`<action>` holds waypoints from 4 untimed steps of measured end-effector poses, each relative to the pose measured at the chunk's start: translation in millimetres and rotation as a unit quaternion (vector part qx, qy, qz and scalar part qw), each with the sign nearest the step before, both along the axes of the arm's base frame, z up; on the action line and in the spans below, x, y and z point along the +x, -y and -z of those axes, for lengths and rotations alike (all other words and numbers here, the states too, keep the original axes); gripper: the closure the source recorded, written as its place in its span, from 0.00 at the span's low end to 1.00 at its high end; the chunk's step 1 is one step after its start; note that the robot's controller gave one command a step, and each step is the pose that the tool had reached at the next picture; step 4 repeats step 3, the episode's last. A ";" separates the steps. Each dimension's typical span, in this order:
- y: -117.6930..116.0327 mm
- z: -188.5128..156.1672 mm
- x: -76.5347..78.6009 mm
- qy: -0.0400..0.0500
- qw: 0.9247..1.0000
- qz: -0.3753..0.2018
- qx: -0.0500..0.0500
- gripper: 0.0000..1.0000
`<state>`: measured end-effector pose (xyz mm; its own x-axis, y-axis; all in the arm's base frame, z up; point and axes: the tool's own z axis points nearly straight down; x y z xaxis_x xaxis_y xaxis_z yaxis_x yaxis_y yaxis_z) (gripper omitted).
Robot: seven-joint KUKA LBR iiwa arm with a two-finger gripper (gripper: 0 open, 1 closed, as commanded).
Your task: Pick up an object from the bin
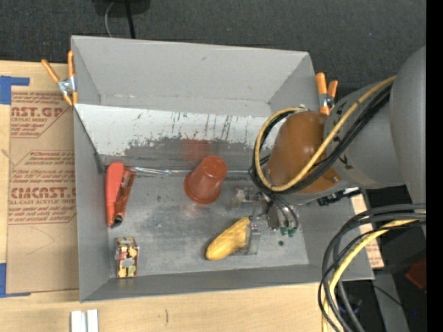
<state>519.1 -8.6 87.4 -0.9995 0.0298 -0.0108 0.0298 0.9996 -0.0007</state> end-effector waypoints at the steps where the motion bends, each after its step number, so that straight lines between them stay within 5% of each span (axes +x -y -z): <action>1: -36.2 4.4 -12.8 0.003 0.973 -0.230 -0.003 1.00; 2: -36.1 4.4 -12.8 0.003 0.973 -0.230 -0.003 1.00; 3: -50.8 -136.1 -12.9 0.005 0.973 -0.230 -0.003 1.00; 4: -50.8 -136.1 -12.9 0.005 0.973 -0.230 -0.003 1.00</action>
Offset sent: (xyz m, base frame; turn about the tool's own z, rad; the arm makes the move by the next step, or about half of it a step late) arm 0.0000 0.0000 0.0000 0.0000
